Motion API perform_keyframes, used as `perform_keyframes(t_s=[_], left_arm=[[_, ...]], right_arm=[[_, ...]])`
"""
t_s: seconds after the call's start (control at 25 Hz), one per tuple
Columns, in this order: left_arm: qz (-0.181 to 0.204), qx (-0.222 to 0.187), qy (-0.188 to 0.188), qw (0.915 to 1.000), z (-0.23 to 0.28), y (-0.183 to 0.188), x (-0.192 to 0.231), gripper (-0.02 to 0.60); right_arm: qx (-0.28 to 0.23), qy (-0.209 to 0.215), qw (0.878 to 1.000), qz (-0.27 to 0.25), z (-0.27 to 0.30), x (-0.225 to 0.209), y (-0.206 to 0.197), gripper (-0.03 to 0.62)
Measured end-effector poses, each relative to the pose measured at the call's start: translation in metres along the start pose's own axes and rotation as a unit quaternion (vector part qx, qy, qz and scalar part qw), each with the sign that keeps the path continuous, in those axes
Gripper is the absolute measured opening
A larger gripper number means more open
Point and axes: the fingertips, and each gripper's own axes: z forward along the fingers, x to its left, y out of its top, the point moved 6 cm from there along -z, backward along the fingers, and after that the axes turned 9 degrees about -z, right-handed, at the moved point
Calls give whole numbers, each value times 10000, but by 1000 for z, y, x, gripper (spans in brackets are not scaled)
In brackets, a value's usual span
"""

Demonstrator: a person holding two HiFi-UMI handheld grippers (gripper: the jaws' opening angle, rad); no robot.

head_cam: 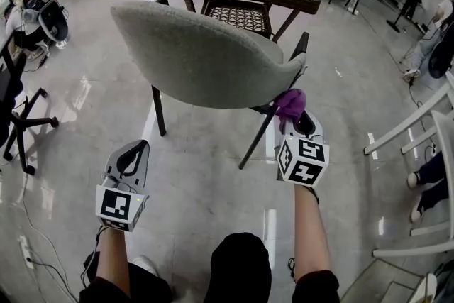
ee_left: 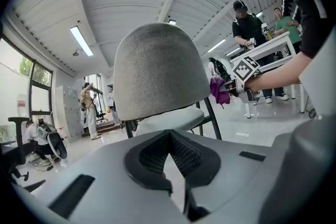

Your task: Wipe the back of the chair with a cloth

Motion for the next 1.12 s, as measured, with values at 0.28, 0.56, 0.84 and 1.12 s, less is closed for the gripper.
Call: perform_keyframes(t_s=[0.28,0.56,0.84,1.12], left_arm=[[-5,-105,-63,9999,-1,-4,15,9],[-238,64,-99,9996,-24,17,31,9],[-493,194,71,9986,-42,87,38,9],[-611,101,22,9981,-56,148,40,9]], right_arm=[[-409,-85,9991,107,-33,23,9,96],[-421,160,9988,186,-56,60,38,95],[-321,587,9972,329,-78,76,85,95],[-158,857,9953,417,-103,79,130,95]])
